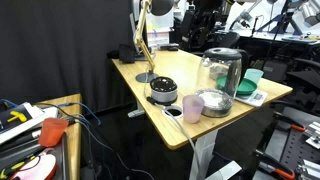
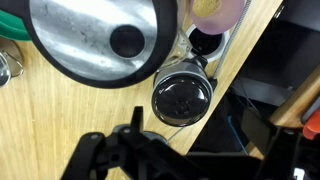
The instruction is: Move the silver pot to the left
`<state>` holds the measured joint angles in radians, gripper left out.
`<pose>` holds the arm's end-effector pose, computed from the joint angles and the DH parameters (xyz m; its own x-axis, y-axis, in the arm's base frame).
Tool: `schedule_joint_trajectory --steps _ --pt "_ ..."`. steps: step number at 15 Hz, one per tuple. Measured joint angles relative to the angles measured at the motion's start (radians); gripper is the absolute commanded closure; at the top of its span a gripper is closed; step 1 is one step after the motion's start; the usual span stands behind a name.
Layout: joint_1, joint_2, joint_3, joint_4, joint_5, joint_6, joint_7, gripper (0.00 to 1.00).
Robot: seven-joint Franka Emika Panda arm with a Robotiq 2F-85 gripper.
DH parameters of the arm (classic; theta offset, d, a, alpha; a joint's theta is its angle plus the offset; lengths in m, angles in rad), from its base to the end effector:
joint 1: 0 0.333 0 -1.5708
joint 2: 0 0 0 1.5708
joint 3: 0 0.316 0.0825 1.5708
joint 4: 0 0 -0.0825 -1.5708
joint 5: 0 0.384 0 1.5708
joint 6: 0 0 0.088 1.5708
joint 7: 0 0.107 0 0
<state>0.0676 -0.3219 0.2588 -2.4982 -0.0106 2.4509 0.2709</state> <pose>0.4311 0.1476 0.4241 0.9597 0.0608 0.2744 0.0584 -0.9982 0.0168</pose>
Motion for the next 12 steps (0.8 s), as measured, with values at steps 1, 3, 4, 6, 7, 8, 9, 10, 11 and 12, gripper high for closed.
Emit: schedule_joint_trajectory --steps 1,3,4,6,7,8,9,10,11,12 --pt "0.0 0.0 0.0 0.0 0.0 0.0 0.0 0.0" --pt "0.002 -0.001 -0.004 0.0 0.0 0.0 0.0 0.0" --pt "0.002 -0.003 -0.009 0.0 0.0 0.0 0.0 0.0" --pt "0.002 -0.013 -0.025 0.0 0.002 0.0 -0.001 0.0" --pt "0.003 -0.015 -0.029 0.0 0.002 0.0 -0.002 0.0" --pt "0.004 -0.014 -0.03 0.0 0.002 0.0 -0.002 0.0" --pt "0.005 -0.013 -0.029 0.0 0.002 0.0 -0.001 0.0" --pt "0.006 -0.012 -0.029 0.0 0.002 0.0 -0.001 0.0" --pt "0.007 -0.012 -0.029 0.0 0.002 0.0 -0.001 0.0" --pt "0.007 -0.012 -0.03 0.0 0.002 0.0 -0.001 0.0"
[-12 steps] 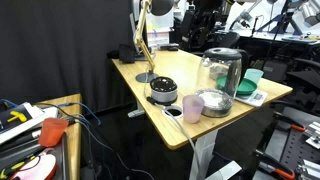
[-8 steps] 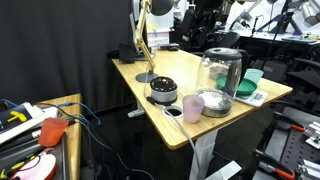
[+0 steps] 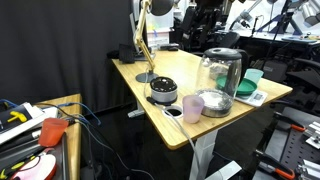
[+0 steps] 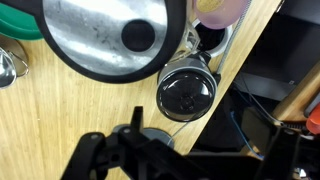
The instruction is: Move the silver pot to the left
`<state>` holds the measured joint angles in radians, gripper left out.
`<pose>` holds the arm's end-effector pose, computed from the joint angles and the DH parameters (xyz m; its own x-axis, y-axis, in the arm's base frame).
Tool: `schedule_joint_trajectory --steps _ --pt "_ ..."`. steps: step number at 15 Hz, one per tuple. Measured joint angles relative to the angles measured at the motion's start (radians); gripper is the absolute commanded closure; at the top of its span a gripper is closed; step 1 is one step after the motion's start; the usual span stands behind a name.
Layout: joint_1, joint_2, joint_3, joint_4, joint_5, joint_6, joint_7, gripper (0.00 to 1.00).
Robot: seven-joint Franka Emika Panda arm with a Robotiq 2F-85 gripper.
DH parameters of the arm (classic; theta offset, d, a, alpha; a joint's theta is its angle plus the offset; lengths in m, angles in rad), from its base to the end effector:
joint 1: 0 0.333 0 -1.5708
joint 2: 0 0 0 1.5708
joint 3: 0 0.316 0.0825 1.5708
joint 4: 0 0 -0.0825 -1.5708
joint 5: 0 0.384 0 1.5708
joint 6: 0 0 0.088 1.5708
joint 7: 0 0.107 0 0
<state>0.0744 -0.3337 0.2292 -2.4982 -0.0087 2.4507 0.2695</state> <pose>0.4331 0.1375 0.4304 0.9578 0.0375 0.2851 0.0374 -0.9993 0.0059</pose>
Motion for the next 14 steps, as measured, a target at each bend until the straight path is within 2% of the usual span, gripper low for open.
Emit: schedule_joint_trajectory --steps 5,8,11,14 --pt "0.0 -0.001 -0.002 0.0 0.0 0.001 0.001 0.0" --pt "-0.015 -0.024 -0.049 0.003 0.0 0.064 0.003 0.0" --pt "-0.069 -0.093 -0.116 0.001 -0.001 0.115 0.004 0.0" --pt "-0.162 -0.159 -0.154 -0.017 -0.019 0.116 0.025 0.0"
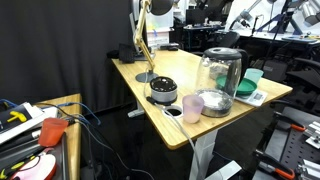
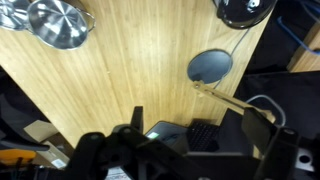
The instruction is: Move the silver pot to the left
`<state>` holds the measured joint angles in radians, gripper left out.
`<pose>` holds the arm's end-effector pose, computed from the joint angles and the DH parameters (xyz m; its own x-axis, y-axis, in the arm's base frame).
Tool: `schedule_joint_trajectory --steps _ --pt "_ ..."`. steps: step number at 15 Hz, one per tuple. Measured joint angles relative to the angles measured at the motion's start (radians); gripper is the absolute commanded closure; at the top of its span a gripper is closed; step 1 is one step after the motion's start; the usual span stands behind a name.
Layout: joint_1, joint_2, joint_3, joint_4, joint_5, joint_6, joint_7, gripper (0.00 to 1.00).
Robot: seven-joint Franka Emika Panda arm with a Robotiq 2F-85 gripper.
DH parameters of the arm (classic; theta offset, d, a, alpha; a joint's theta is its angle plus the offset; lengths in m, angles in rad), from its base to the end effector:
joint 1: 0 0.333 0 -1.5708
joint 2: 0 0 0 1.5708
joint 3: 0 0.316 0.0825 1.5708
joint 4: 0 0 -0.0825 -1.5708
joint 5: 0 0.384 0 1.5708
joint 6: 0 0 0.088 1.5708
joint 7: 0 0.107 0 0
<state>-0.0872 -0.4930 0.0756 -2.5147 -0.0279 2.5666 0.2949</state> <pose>0.4357 -0.0022 0.5108 0.8169 -0.2669 0.5113 -0.2569 -0.9621 -0.0918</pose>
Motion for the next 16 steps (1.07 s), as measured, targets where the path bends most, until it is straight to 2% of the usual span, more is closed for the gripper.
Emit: schedule_joint_trajectory --steps 3,5,16 --pt "-0.106 -0.033 -0.011 -0.048 -0.026 -0.001 0.078 0.0" --pt "-0.147 -0.037 -0.015 -0.08 -0.023 0.001 0.132 0.0" --pt "-0.159 -0.03 -0.029 -0.082 -0.021 0.007 0.171 0.0"
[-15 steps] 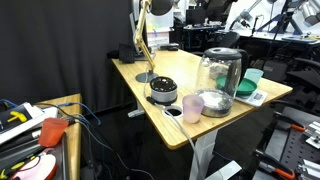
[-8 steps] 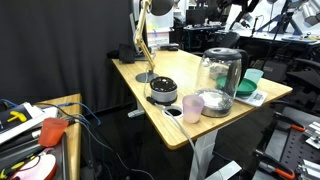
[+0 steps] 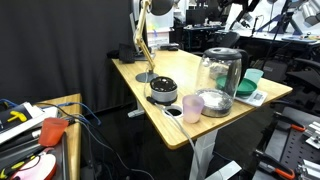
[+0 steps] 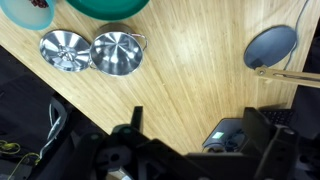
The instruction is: Move the silver pot to the left
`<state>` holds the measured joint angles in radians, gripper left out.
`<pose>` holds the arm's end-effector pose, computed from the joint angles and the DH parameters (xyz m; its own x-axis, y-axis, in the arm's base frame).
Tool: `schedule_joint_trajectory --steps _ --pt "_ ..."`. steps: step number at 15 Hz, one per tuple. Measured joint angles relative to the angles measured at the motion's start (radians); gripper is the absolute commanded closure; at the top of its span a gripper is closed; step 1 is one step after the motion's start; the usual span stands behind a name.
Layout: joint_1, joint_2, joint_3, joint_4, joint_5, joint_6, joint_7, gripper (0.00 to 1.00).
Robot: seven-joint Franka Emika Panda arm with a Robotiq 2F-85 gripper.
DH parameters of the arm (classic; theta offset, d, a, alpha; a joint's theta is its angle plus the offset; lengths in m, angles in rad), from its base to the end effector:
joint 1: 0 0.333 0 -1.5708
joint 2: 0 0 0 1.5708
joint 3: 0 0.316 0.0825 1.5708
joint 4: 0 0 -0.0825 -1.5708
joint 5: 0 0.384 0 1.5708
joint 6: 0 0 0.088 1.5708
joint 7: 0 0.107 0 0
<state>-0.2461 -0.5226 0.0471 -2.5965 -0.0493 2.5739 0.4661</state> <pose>0.4106 -0.0811 0.4831 0.6960 -0.5546 0.4561 -0.5517 -0.8196 -0.1549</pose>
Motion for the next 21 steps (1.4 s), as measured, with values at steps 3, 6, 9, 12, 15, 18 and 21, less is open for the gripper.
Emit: schedule_joint_trajectory --steps 3,6,9,12,15,18,21 --pt "-0.015 0.083 -0.083 0.073 0.043 -0.01 -0.025 0.0" --pt "-0.015 0.244 -0.178 0.213 0.135 -0.106 -0.077 0.0" --pt "-0.009 0.409 -0.211 0.37 0.206 -0.237 -0.09 0.0" --pt "-0.006 0.536 -0.216 0.51 0.228 -0.374 -0.062 0.0" --pt "-0.006 0.611 -0.224 0.594 0.228 -0.476 -0.009 0.0" --pt "-0.006 0.625 -0.226 0.616 0.228 -0.5 0.008 0.0" --pt "-0.006 0.625 -0.226 0.617 0.228 -0.503 0.009 0.0"
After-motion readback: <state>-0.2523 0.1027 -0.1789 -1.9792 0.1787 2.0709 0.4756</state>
